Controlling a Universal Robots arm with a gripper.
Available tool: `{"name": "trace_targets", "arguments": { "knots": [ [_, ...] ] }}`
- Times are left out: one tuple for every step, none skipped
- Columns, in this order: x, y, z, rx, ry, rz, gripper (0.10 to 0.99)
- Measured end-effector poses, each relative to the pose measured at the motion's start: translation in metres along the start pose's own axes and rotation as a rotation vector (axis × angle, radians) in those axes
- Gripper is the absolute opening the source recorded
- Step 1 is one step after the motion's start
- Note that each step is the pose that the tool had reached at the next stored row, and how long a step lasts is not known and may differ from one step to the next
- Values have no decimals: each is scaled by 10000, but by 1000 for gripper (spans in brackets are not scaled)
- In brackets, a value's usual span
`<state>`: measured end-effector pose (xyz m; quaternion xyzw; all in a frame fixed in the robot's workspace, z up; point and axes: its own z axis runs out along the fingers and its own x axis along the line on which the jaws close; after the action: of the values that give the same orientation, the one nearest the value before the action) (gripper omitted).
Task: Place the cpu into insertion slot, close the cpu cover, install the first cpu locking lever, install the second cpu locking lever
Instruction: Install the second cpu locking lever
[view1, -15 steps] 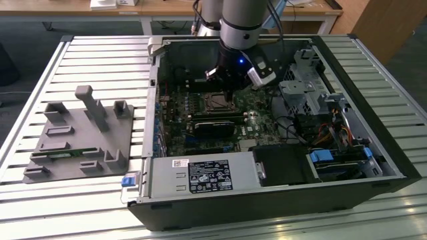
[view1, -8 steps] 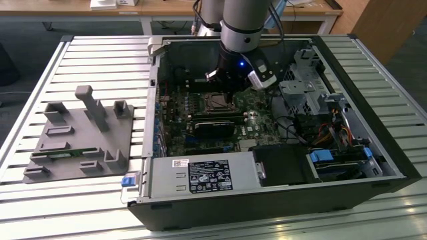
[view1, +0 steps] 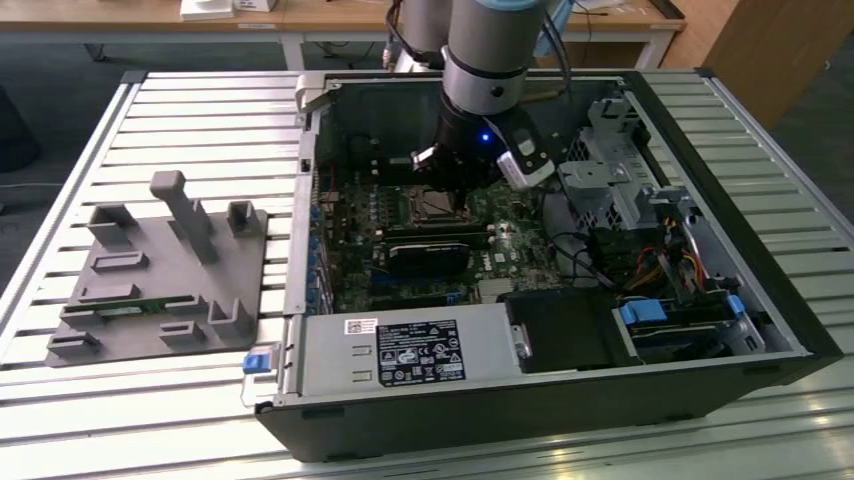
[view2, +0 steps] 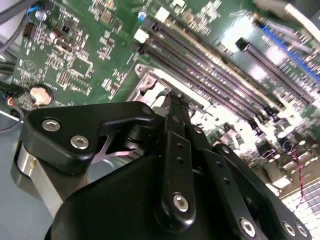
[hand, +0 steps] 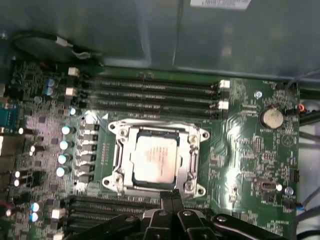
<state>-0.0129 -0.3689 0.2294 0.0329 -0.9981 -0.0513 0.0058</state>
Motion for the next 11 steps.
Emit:
{"name": "trace_targets", "arguments": {
  "knots": [
    [1,-17,0,0,0,0,106],
    [2,-30,-1,0,0,0,106],
    [3,-42,-1,0,0,0,106],
    [5,-50,-1,0,0,0,106],
    [16,-54,1,0,-1,3,106],
    [39,-58,2,1,0,2,106],
    [73,-59,5,-1,-1,0,106],
    [116,-59,7,0,-1,0,106],
    [160,-59,9,-1,-1,0,106],
    [206,-60,11,-2,-1,0,106],
    [250,-59,14,-3,0,0,106]
  ]
}}
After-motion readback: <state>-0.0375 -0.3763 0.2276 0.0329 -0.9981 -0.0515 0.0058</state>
